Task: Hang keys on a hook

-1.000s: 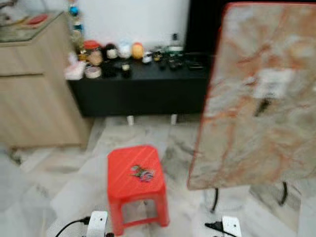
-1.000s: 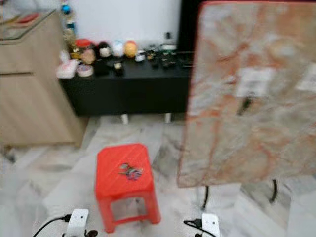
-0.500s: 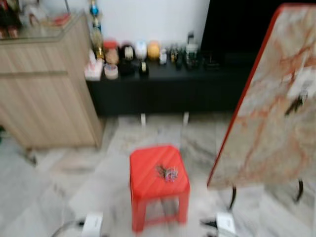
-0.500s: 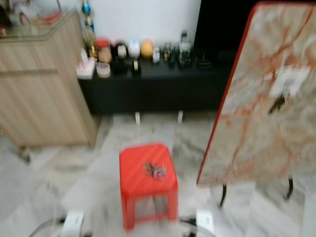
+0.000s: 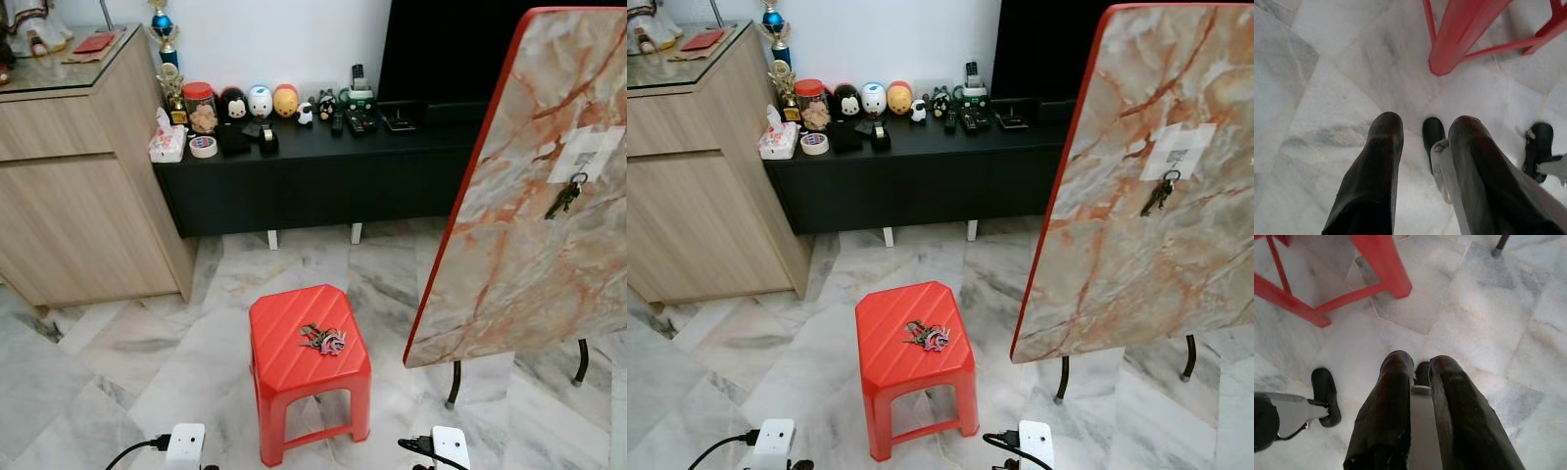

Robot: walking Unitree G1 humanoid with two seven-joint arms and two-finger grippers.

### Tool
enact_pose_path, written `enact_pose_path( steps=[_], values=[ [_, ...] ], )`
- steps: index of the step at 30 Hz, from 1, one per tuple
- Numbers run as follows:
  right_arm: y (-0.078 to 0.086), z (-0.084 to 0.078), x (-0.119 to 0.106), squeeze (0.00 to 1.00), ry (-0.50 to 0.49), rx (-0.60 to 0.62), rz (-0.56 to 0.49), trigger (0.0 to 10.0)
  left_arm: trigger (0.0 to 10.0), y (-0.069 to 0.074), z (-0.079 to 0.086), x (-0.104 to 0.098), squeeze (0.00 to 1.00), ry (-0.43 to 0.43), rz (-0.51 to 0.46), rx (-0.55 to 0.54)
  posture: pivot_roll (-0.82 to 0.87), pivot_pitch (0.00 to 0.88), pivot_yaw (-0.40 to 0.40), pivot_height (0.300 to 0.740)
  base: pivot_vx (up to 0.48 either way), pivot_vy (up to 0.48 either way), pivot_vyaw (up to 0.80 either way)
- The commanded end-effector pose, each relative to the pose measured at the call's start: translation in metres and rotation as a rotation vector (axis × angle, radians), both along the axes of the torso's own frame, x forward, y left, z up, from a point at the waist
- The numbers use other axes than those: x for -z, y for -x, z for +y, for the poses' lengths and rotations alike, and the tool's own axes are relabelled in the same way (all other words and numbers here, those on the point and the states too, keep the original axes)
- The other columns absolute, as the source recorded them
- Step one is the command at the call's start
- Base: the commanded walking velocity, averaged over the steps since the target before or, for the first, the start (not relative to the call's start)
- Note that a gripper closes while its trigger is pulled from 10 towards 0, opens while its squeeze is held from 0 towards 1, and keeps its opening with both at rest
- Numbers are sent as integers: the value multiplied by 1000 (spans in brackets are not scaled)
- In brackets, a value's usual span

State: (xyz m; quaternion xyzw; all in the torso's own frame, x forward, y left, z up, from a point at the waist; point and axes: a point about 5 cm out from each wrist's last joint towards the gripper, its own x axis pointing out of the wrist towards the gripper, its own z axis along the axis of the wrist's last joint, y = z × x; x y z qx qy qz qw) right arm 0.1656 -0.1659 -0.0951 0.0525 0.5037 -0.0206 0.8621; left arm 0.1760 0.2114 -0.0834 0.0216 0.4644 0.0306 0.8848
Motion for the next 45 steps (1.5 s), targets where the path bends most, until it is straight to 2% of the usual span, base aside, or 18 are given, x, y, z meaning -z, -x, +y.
enact_pose_path(
  steps=[1,12,37,40,41,42,43,45],
  values=[
    [2,-3,1,0,14,-2,13,10000,10000,-2,-2,-1,0,4,-2,13,34,0,-11,740,0,0,-731],
    [3,-4,1,0,17,-10,12,10000,10000,0,-2,0,0,10,-9,7,33,0,-10,740,0,0,-699],
    [0,-3,0,0,15,13,-16,10000,10000,-8,3,-5,0,1,-41,-22,34,0,-11,740,0,0,0],
    [0,-3,0,0,15,17,-16,10000,10000,-24,7,-15,0,-10,-139,-34,29,0,-11,740,0,0,0],
    [1,-4,0,0,16,18,-17,10000,10000,-34,8,-22,0,-7,-199,-40,29,0,-10,740,0,0,0],
    [1,-4,0,0,16,18,-17,10000,10000,-36,8,-24,0,-6,-211,-41,29,0,-10,740,0,0,0],
    [1,-4,0,0,17,20,-17,10000,10000,-46,8,-31,0,-2,-275,-37,32,0,-11,740,0,0,0],
    [1,-5,0,0,18,21,-18,10000,10000,-53,12,-39,0,10,-344,-50,34,0,-14,740,0,0,0]
  ],
)
